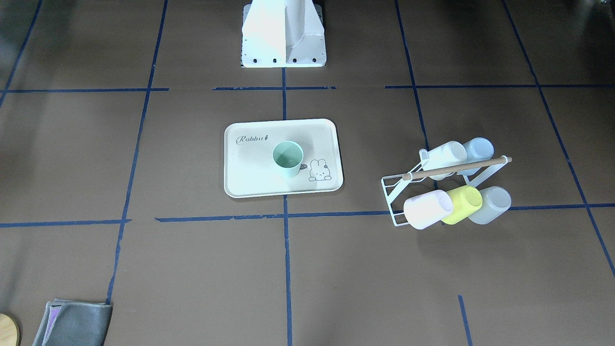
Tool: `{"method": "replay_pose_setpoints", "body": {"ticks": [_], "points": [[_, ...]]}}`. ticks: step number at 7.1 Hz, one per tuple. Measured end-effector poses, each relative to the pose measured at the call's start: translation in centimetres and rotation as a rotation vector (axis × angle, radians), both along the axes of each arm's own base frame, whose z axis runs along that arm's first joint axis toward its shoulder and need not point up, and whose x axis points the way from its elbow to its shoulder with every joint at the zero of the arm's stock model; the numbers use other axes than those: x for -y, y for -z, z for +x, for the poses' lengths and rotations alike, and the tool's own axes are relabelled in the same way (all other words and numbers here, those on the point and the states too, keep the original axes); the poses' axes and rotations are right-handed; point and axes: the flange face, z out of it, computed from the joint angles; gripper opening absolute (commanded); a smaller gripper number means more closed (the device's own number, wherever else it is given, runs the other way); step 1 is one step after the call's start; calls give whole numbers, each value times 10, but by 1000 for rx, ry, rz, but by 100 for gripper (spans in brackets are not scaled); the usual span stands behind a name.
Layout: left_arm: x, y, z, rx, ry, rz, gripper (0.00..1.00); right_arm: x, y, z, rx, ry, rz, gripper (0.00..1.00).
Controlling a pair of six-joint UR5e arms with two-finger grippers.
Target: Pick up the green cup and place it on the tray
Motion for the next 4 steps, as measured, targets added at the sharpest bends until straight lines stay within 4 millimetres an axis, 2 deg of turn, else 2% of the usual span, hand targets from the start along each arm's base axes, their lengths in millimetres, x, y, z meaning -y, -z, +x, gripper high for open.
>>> {"method": "replay_pose_setpoints", "body": {"ticks": [1, 2, 3, 4], "points": [[-37, -56, -7, -12, 16, -1, 100, 0, 0, 0, 0, 0, 0, 100], [-66, -97, -8, -14, 21, 30, 100, 0, 0, 0, 0, 0, 1, 100], [-82, -124, -8, -12, 22, 43, 100, 0, 1, 0, 0, 0, 2, 100], [-87, -140, -6, -11, 21, 15, 100, 1, 2, 0, 0, 0, 4, 100]]}}
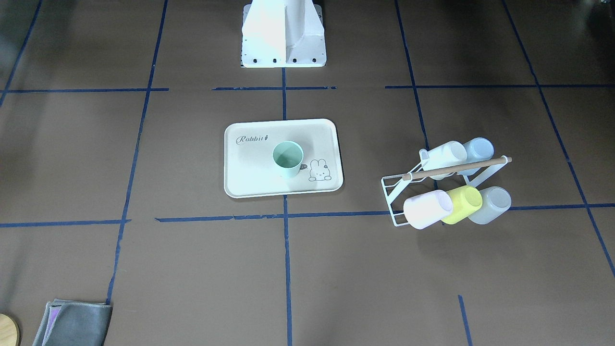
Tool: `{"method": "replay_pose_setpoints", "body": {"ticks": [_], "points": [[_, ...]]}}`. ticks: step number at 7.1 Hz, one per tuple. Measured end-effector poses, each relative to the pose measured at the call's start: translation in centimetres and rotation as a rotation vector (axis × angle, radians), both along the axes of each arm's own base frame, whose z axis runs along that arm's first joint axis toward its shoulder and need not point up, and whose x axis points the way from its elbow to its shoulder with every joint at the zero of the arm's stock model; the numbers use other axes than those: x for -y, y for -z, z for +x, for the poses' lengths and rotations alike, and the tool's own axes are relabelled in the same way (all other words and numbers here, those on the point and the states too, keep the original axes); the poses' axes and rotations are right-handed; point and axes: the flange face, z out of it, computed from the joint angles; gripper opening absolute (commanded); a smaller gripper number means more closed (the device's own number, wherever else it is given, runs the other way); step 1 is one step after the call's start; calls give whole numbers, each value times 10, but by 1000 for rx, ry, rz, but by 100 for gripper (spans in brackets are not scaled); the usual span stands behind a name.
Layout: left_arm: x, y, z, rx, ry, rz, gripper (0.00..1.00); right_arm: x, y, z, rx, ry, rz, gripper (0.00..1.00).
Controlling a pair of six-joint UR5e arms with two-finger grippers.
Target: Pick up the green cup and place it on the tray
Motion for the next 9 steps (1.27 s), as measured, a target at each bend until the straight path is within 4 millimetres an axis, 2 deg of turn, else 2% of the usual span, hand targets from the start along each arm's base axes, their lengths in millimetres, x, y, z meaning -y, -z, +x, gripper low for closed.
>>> {"method": "replay_pose_setpoints", "body": {"ticks": [3, 9], "points": [[-1, -10, 2, -2, -5, -126, 100, 0, 1, 0, 0, -1, 1, 100], [-2, -12, 3, -1, -8, -138, 100, -1, -2, 0, -2, -1, -5, 100]]}}
